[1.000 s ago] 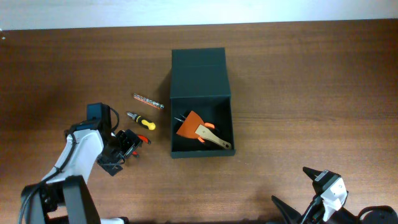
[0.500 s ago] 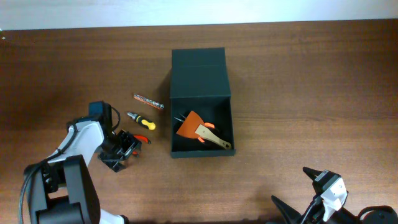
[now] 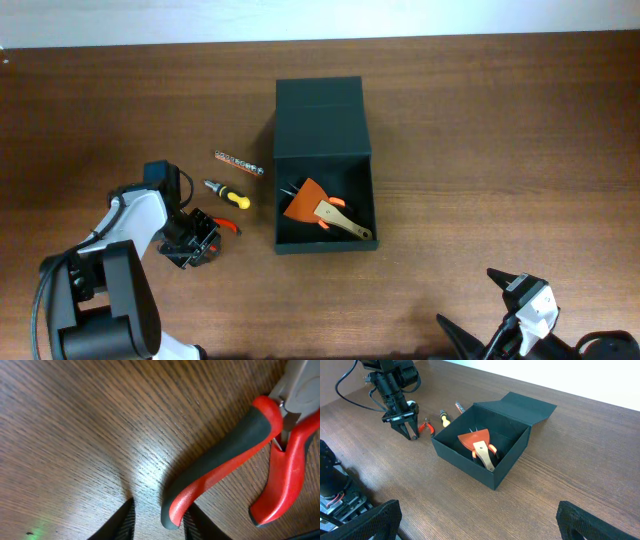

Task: Pack container
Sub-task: 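Move left gripper to the red-handled cutting pliers and grasp them, then lift the red pliers with left gripper and drop them into the box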

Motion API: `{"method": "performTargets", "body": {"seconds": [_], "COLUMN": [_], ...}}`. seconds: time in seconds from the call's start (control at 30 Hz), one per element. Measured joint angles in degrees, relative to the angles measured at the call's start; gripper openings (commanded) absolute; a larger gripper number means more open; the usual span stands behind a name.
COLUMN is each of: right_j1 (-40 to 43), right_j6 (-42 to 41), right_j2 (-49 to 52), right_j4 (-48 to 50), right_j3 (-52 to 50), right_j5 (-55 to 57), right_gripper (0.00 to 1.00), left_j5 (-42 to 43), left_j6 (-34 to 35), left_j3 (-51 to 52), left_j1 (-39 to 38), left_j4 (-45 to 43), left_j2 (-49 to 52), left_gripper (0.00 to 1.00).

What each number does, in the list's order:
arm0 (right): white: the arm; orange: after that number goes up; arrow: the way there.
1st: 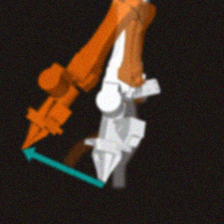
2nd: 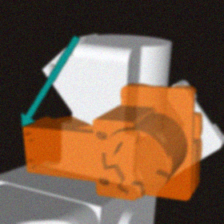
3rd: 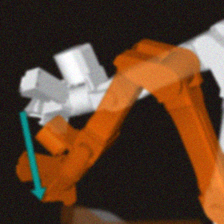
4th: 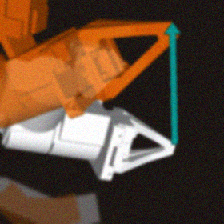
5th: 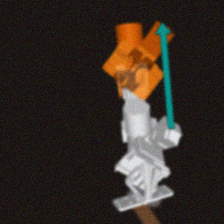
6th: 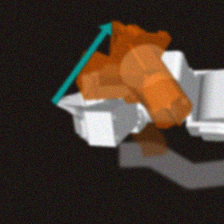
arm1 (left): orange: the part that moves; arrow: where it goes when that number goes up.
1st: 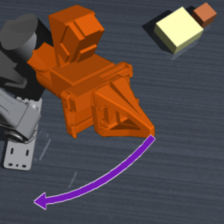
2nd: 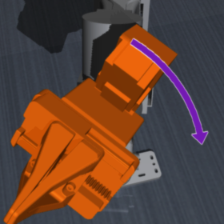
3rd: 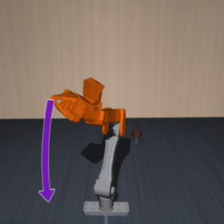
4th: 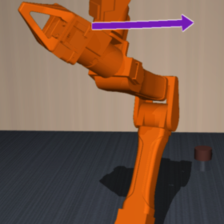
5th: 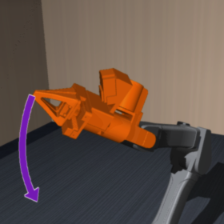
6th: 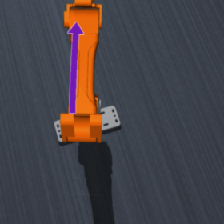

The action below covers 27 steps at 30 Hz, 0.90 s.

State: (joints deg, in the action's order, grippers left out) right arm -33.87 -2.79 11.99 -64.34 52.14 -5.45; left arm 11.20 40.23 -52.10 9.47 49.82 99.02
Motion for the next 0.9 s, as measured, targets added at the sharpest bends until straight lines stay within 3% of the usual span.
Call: {"method": "performTargets", "body": {"seconds": [0.2,0.7,0.9], "right_j1": [0.0,0.0,0.0], "right_j6": [0.0,0.0,0.0], "right_j2": [0.0,0.0,0.0], "right_j4": [0.0,0.0,0.0], "right_j3": [0.0,0.0,0.0], "right_j5": [0.0,0.0,0.0], "right_gripper": [0.99,0.99,0.99], "left_j5": [0.5,0.6,0.6], "left_j6": [-0.1,-0.1,-0.1], "left_j3": [0.0,-0.7,-2.9], "left_j1": [0.0,0.0,-2.4], "left_j4": [-0.3,-0.4,-0.6], "left_j2": [0.1,-0.1,-8.3], "left_gripper": [0.03,0.02,0.02]}}
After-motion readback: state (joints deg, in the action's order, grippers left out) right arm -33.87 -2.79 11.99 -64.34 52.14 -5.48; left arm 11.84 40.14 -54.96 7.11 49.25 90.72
